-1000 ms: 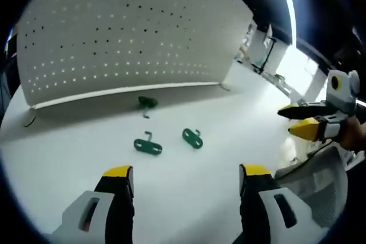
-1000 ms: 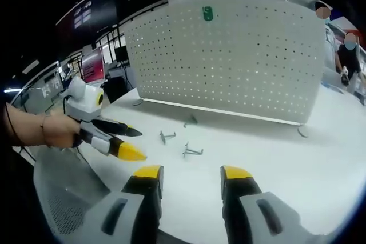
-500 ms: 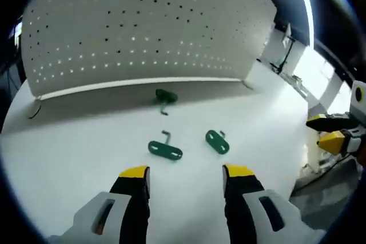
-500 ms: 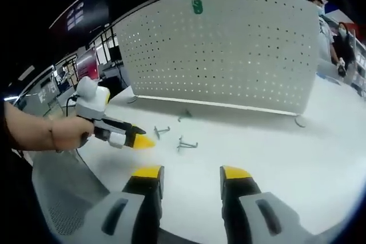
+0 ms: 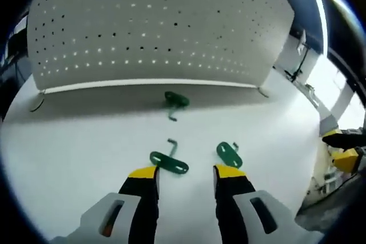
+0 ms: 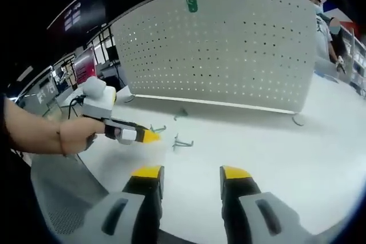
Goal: Insert the hook assembly into the mounting plate slot until the hook locks in place.
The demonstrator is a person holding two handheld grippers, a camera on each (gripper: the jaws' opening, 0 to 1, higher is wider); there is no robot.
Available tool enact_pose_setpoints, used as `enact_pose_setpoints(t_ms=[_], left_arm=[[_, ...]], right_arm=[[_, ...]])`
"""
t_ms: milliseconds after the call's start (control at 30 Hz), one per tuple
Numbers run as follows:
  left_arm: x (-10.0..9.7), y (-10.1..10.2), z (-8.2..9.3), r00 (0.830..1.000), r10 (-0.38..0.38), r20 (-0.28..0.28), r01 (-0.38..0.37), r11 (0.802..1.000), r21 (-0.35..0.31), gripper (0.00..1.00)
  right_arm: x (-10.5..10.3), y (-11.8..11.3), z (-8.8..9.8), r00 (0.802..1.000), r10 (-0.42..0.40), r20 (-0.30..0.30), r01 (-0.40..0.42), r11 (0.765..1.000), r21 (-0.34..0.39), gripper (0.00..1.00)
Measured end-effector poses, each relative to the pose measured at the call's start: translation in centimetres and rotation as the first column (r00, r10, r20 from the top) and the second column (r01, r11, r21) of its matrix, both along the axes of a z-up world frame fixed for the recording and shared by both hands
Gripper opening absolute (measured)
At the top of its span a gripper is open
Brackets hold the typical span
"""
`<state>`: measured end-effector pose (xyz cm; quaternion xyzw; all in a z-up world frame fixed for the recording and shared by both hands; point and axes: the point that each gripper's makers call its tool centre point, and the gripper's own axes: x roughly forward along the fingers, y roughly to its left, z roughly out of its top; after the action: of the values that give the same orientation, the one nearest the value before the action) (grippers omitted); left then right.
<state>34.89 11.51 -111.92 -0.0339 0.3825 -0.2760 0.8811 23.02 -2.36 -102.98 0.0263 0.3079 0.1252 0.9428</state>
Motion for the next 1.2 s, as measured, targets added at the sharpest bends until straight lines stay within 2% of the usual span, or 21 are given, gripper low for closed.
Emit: enact_pose_setpoints(t_ms=[233, 333, 667, 1200], left_arm=[[1.1, 0.4, -0.4, 1.0, 0.024, 0.018, -0.024, 0.999, 0.047, 0.31], [1.4, 0.9, -0.6, 1.0, 0.023, 0.022, -0.024, 0.997, 0.072, 0.24], [2.2, 1.6, -0.6, 1.0, -0.009, 0.027, 0.006, 0.996, 0.094, 0.1], [2.3, 2.1, -0.6, 0.994, -0.096, 0.048, 0.089, 0.987, 0.13, 0.03]], right_arm=[[-0.1, -0.4, -0.3, 1.0, -0.008, -0.01, 0.008, 1.0, -0.006, 0.36], [-0.1, -0.5, -0.3, 1.0, -0.006, -0.011, 0.006, 1.0, -0.011, 0.35], [0.2, -0.3, -0.5, 1.0, 0.0, -0.014, 0.0, 1.0, -0.019, 0.34], [0.2, -0.4, -0.8, 1.0, -0.002, -0.02, 0.001, 1.0, -0.028, 0.34]])
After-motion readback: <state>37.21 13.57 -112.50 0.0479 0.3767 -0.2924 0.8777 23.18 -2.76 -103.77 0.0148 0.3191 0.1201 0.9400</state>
